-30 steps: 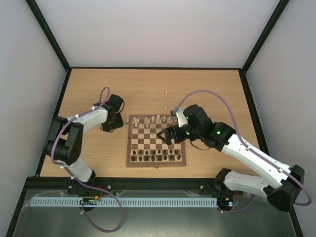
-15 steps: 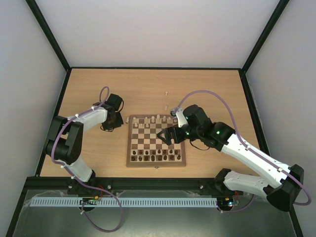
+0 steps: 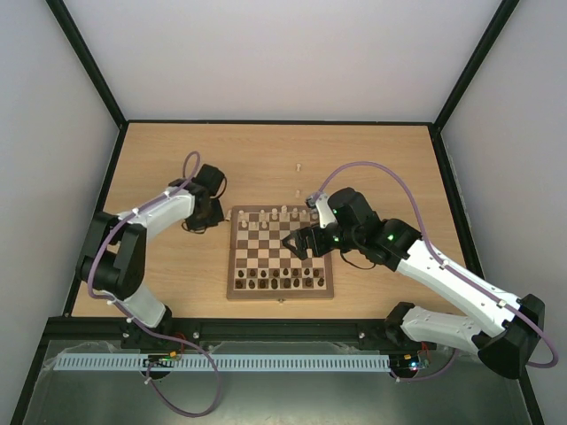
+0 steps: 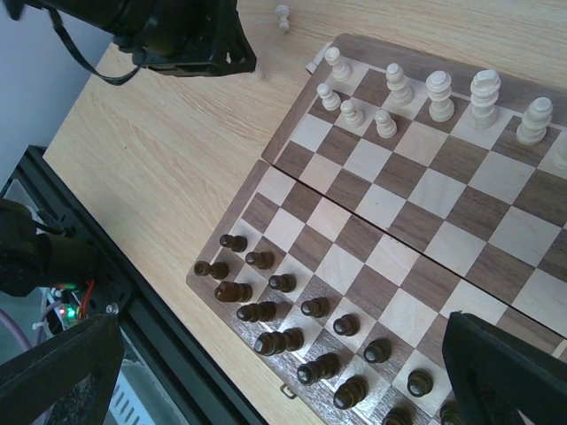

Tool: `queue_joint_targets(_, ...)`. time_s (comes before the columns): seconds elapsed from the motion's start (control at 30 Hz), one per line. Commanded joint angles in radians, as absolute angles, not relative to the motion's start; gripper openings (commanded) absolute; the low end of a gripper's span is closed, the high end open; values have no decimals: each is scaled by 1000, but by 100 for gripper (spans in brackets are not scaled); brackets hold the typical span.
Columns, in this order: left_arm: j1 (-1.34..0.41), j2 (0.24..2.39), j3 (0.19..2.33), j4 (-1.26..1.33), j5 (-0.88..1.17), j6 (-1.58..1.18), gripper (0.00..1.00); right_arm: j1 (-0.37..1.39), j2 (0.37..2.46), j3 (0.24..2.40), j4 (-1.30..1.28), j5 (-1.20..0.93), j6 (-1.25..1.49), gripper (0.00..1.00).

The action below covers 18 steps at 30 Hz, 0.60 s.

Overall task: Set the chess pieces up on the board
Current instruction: Pick up the chess piece at the center of the board, then place the chess piece on the chessboard.

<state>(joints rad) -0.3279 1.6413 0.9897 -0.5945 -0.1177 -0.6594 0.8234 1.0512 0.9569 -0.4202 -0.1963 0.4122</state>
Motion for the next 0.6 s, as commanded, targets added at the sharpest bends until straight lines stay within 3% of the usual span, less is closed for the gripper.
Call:
queue_joint_targets(0.0, -451, 1585, 1145, -735, -130, -640, 5, 826, 1041, 967, -435, -155, 414, 99)
queue_joint_targets(0.3, -729, 1716, 1470, -912, -119, -618, 7, 825, 981, 989, -483, -68, 445, 99)
queue_joint_targets(0.57, -812, 1849, 1577, -902, -82, -585, 8, 825, 924, 1032, -554, 10, 467, 99)
